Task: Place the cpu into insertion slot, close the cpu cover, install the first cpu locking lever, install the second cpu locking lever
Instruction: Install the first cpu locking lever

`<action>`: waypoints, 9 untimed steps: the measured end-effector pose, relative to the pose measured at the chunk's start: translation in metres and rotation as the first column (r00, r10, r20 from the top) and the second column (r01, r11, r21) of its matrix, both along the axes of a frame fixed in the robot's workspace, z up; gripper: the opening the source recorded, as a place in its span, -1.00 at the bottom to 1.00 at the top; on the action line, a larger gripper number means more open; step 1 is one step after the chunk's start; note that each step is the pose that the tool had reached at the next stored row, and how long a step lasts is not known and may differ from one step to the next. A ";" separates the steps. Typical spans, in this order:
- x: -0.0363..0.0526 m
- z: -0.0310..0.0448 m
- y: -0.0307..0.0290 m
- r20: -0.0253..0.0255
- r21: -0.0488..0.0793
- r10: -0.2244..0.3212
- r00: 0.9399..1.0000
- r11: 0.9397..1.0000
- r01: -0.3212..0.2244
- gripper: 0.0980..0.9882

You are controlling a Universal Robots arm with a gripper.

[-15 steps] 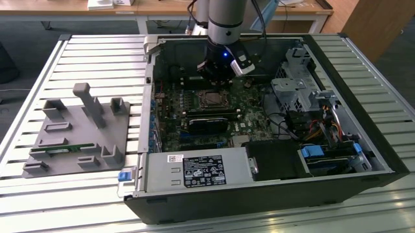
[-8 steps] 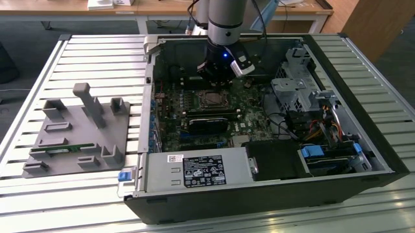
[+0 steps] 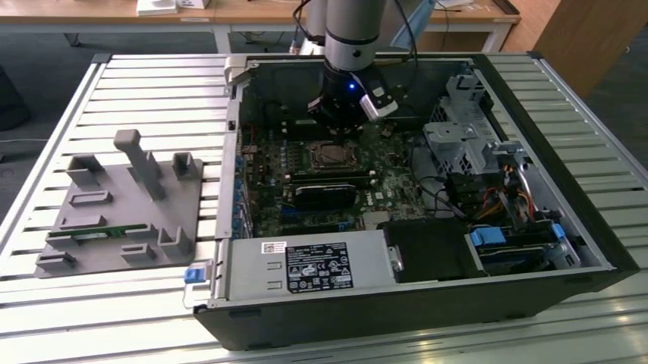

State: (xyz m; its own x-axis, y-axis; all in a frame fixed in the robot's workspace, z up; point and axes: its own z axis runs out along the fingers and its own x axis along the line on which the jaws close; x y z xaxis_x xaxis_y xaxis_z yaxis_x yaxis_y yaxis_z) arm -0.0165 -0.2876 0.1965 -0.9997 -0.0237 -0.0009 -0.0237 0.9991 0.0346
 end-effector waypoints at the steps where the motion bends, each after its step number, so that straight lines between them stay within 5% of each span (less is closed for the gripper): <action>1: 0.0003 0.0003 0.0006 0.001 0.002 0.000 1.000 1.000 0.000 -0.98; 9: 0.0009 0.0238 0.0017 0.002 0.004 0.000 1.000 1.000 0.000 -0.98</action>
